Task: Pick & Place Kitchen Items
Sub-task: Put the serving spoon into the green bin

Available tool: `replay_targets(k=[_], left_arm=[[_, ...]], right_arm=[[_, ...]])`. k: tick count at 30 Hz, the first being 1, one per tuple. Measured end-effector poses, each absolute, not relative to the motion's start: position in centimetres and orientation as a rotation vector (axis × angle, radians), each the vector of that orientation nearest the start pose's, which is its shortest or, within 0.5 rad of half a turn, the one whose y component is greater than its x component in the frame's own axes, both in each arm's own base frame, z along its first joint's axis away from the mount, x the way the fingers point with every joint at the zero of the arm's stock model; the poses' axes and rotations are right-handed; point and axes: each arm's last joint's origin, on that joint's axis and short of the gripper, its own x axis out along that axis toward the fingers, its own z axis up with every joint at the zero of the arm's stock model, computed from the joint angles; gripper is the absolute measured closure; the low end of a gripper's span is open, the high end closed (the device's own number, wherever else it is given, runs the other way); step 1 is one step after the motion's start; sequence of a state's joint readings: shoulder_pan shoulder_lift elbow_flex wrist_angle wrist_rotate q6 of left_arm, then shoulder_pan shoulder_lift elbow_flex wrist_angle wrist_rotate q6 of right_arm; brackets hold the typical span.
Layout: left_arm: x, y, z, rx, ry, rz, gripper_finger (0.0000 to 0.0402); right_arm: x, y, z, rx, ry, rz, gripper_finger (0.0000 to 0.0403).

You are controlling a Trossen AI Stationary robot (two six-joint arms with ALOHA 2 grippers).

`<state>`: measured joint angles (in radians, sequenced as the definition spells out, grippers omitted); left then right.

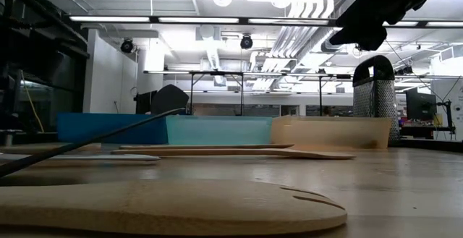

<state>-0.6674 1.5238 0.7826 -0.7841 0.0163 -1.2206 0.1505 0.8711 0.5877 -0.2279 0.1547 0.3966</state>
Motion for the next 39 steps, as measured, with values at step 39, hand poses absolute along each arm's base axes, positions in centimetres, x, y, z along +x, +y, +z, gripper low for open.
replay_targets(k=[39], left_arm=[[23.2, -12.8, 22.6, -0.255, 1.299, 0.41, 0.0331]], right_arm=[[18.3, 2.4, 24.5, 0.315, 0.534, -0.084, 0.02]])
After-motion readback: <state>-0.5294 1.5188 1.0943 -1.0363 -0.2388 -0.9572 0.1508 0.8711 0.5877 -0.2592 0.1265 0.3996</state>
